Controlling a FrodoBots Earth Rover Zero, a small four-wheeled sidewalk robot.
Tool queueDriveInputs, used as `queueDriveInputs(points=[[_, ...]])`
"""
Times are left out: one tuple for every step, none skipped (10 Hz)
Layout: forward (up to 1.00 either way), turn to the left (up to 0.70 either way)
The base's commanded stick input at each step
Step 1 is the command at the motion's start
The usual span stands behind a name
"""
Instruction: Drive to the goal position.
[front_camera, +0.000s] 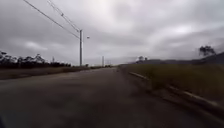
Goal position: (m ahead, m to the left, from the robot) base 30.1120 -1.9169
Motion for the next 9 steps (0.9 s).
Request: queueDriveInputs(points=[[0.7, 0.0], [0.7, 0.0], [0.7, 0.0], [0.7, 0.0], [0.7, 0.0], [0.7, 0.0], [0.7, 0.0], [0.7, -0.13], [0.7, 0.0]])
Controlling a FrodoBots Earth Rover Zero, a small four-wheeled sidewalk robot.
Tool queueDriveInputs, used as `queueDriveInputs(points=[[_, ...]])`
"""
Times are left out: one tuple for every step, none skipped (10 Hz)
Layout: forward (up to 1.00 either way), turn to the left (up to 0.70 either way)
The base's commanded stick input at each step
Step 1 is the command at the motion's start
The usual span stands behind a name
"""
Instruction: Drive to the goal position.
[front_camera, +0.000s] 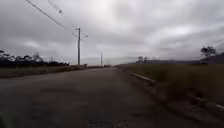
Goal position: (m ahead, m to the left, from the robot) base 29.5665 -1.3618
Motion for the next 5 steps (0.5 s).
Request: queueDriveInputs(points=[[0.7, -0.13], [0.7, -0.04], [0.7, 0.0], [0.7, 0.0], [0.7, 0.0]])
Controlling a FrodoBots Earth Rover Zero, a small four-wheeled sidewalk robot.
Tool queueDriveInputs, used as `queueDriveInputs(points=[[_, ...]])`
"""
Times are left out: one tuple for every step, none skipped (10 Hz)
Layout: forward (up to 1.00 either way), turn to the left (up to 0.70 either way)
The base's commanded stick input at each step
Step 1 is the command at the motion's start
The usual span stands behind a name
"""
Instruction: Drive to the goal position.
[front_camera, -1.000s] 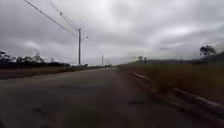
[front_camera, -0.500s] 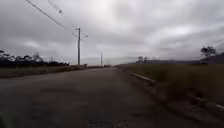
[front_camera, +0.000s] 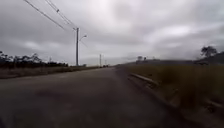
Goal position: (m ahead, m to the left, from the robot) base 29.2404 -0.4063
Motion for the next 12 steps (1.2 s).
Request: queueDriveInputs(points=[[0.7, 0.0], [0.7, 0.0], [0.7, 0.0], [0.7, 0.0], [0.7, 0.0], [0.7, 0.0], [0.7, 0.0], [0.7, 0.0], [0.6, 0.0], [0.47, 0.0], [0.28, 0.0], [0.0, 0.0]])
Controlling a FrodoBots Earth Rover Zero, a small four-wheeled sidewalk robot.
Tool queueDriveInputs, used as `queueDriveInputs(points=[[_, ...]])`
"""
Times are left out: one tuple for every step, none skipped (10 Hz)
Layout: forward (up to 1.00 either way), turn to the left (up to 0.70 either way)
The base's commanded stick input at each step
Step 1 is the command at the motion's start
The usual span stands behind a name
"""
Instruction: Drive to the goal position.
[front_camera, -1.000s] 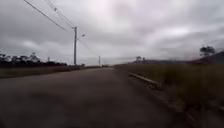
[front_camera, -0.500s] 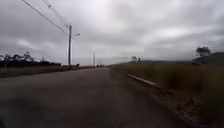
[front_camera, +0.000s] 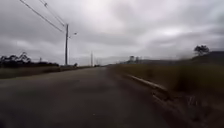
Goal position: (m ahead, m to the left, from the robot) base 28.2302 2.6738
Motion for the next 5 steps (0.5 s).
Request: queueDriveInputs(points=[[0.0, 0.0], [0.0, 0.0], [0.0, 0.0], [0.0, 0.0], [0.0, 0.0]])
